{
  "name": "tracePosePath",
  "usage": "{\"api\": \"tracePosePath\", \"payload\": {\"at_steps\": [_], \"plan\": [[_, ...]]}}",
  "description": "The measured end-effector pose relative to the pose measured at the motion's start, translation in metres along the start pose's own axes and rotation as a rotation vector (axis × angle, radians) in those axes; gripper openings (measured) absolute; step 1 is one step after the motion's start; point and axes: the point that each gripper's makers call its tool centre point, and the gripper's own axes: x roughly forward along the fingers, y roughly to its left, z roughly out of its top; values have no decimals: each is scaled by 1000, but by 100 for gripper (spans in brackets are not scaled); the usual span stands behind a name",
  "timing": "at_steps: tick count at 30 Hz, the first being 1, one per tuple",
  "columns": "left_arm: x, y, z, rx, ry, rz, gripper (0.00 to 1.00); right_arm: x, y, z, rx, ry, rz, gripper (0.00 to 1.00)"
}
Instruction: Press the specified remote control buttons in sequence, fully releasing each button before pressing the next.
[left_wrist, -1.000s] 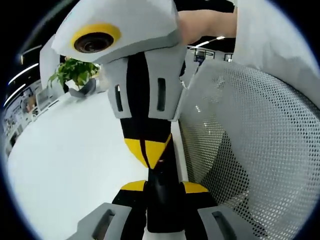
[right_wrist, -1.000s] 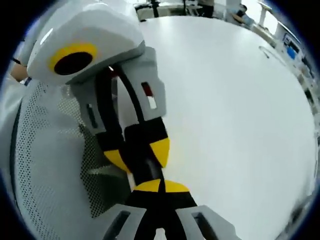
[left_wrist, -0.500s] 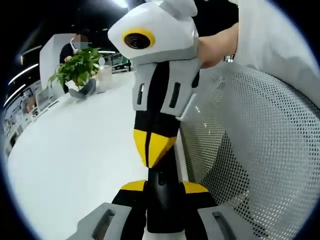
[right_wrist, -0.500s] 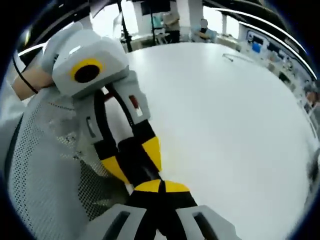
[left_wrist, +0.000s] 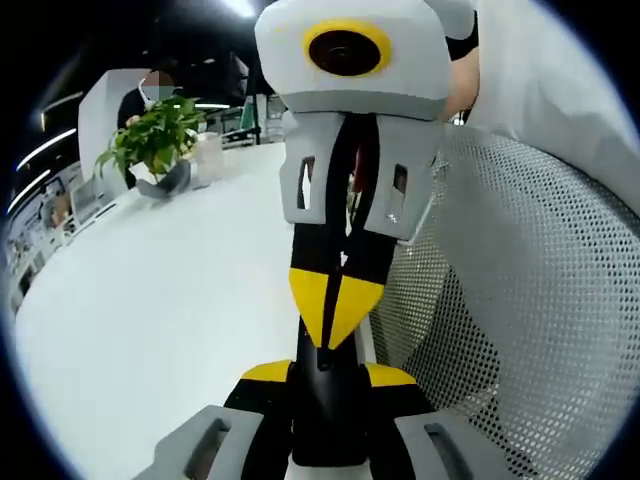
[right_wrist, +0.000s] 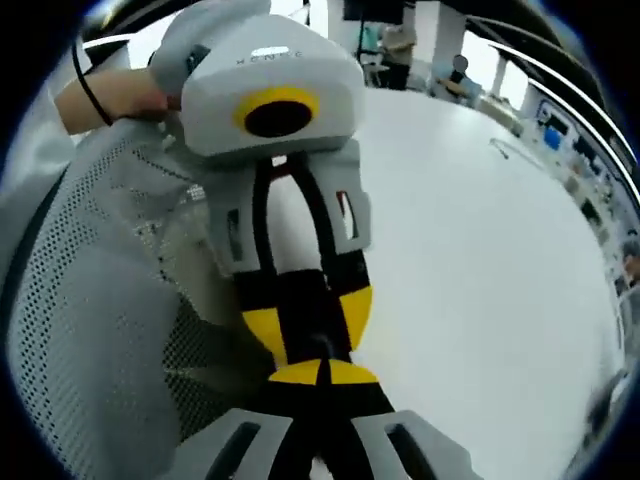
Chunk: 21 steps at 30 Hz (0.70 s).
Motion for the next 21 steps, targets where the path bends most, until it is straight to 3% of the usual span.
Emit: {"api": "tracePosePath", "payload": {"at_steps": [10, 16, 21], "plan": [[0, 0, 0, 3, 0, -2, 25, 0, 0, -1, -21, 6, -25, 0], [0, 0, 0, 2, -1, 0, 25, -3, -2, 0, 84, -53, 3, 0], [0, 0, 0, 3, 0, 1, 25, -2, 1, 1, -11, -42, -13, 0]]}}
